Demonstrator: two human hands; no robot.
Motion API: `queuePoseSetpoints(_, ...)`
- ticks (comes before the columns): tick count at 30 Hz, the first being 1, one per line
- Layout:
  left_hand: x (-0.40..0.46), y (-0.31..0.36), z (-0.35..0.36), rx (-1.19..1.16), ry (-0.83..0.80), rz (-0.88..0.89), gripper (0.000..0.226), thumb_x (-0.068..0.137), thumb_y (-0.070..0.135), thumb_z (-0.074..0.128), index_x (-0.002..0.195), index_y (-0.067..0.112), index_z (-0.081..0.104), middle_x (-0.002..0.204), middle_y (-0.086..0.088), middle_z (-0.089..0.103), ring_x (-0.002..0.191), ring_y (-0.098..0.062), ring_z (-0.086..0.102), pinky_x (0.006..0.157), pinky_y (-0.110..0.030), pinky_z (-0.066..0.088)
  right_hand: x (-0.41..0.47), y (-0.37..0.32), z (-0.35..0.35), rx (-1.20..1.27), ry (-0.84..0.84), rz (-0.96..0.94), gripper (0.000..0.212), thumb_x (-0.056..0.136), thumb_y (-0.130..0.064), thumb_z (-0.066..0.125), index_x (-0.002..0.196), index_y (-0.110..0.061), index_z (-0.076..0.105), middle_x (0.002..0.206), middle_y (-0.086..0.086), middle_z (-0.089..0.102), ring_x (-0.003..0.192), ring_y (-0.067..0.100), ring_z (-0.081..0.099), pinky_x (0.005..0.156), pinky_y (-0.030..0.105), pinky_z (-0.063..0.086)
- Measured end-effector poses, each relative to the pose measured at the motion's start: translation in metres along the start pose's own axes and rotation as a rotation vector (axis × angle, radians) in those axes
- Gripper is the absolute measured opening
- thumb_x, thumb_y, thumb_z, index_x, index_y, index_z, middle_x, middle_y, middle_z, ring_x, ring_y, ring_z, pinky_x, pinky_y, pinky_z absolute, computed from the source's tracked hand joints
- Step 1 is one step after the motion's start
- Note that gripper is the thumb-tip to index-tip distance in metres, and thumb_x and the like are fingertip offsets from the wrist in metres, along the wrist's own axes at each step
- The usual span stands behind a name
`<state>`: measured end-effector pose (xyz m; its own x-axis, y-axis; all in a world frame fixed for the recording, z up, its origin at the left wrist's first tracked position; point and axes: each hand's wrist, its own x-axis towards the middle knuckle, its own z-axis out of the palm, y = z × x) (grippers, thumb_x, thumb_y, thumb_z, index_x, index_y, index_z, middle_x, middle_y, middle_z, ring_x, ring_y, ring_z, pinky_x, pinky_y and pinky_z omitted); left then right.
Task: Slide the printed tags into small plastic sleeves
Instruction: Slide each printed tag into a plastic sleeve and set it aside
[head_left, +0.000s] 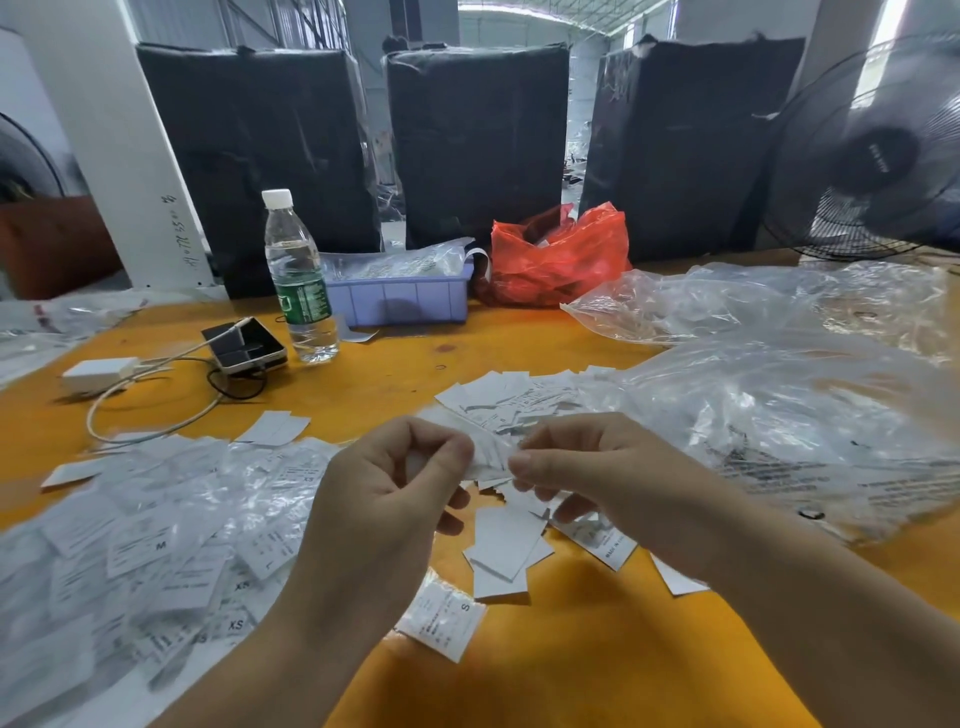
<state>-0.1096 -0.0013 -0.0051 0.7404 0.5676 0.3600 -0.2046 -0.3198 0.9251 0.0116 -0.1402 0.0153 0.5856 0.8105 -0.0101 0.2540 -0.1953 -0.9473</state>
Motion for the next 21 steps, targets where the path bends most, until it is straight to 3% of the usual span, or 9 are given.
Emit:
queuePoseSetpoints(3,-0.002,0.000,0.002,0.016,-0.025,-0.006,0.012,0.074,0.037,0.067,0.072,0.026,0.071,0.063,0.001,0.067,0.057,-0.011,0.065,0.050,-0.020,0.052,0.000,0.001,0.001,0.148,-0.049,-0.025,0.040,0.069,-0.039,0.071,0.094,-0.008,0.073,0.085,0.001,0.068,0.080,0.012,0.059,0.071,0.027,0.049)
queuePoseSetpoints(8,-0.004,-0.004,0.003,0.113,-0.092,-0.004,0.009,0.082,0.029,0.072,0.073,0.027,0.071,0.065,-0.007,0.065,0.061,-0.014,0.064,0.053,-0.023,0.054,0.001,0.001,-0.006,0.265,0.099,-0.103,0.012,0.077,-0.018,0.073,0.084,-0.009,0.072,0.077,0.004,0.066,0.072,0.014,0.059,0.066,0.026,0.048)
queuePoseSetpoints(12,-0.004,-0.006,0.001,0.152,-0.120,-0.023,0.024,0.075,0.053,0.074,0.076,0.029,0.070,0.069,-0.004,0.067,0.065,-0.016,0.066,0.063,-0.038,0.058,0.002,0.003,-0.005,0.161,0.154,-0.124,0.012,0.084,-0.014,0.070,0.087,-0.003,0.071,0.075,0.007,0.066,0.069,0.015,0.059,0.066,0.027,0.050)
queuePoseSetpoints(17,0.002,-0.006,-0.006,0.118,-0.128,-0.066,0.040,0.069,0.068,0.061,0.077,0.030,0.071,0.076,0.001,0.070,0.066,-0.009,0.066,0.056,-0.019,0.054,0.000,0.001,-0.006,0.140,0.125,-0.137,0.010,0.083,-0.010,0.071,0.083,0.000,0.068,0.077,0.011,0.067,0.070,0.017,0.062,0.067,0.029,0.053)
queuePoseSetpoints(21,0.002,-0.006,-0.008,0.159,-0.101,-0.050,0.038,0.072,0.069,0.055,0.079,0.036,0.070,0.076,0.005,0.070,0.068,-0.005,0.066,0.057,-0.019,0.054,-0.002,-0.001,-0.006,0.191,0.123,-0.178,0.010,0.080,-0.005,0.072,0.082,0.002,0.065,0.083,0.021,0.070,0.072,0.023,0.065,0.068,0.031,0.056)
